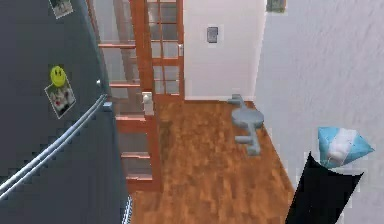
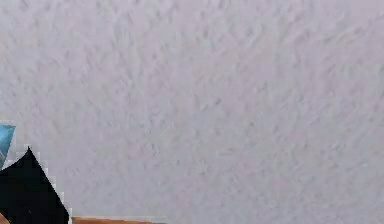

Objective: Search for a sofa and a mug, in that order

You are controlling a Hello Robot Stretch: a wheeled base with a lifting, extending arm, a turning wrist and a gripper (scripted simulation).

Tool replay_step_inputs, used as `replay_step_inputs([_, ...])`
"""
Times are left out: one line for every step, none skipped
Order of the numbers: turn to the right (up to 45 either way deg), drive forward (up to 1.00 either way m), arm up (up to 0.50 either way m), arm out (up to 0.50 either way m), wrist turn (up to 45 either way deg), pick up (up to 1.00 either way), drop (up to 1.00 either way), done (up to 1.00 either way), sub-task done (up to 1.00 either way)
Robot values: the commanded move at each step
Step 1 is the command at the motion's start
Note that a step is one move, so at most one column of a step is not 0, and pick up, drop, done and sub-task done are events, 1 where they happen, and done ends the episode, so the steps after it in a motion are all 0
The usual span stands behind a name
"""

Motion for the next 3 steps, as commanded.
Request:
replay_step_inputs([0.0,1.00,0.00,0.00,0.0,0.00,0.00,0.00,0.00])
replay_step_inputs([0.0,0.40,0.00,0.00,0.0,0.00,0.00,0.00,0.00])
replay_step_inputs([-36.0,0.00,0.00,0.00,0.0,0.00,0.00,0.00,0.00])
